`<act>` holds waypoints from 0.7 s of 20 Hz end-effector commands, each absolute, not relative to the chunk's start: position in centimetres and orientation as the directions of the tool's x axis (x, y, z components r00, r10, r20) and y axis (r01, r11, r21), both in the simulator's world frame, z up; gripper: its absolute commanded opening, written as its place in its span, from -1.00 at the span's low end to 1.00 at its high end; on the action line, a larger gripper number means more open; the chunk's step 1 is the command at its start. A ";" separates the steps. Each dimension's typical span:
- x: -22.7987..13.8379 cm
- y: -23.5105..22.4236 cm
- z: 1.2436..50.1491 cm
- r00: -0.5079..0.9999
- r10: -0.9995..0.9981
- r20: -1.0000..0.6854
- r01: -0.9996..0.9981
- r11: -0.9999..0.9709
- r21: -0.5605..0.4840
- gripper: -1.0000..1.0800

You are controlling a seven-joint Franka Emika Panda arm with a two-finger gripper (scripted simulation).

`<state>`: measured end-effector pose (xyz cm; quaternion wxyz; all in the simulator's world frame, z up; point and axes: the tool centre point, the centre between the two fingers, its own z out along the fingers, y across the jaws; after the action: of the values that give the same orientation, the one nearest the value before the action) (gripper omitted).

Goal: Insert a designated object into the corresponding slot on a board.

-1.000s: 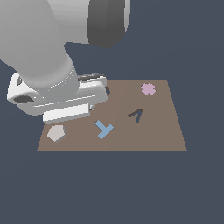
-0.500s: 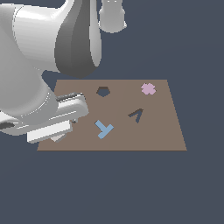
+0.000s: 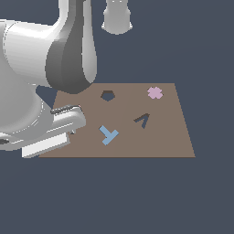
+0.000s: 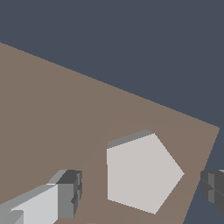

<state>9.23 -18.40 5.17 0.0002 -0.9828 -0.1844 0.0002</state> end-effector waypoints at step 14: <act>9.6 -18.7 3.0 0.929 0.370 0.000 0.370 -0.929 0.000 0.92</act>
<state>9.53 -18.63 3.26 0.0002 -0.9822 -0.1881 0.0004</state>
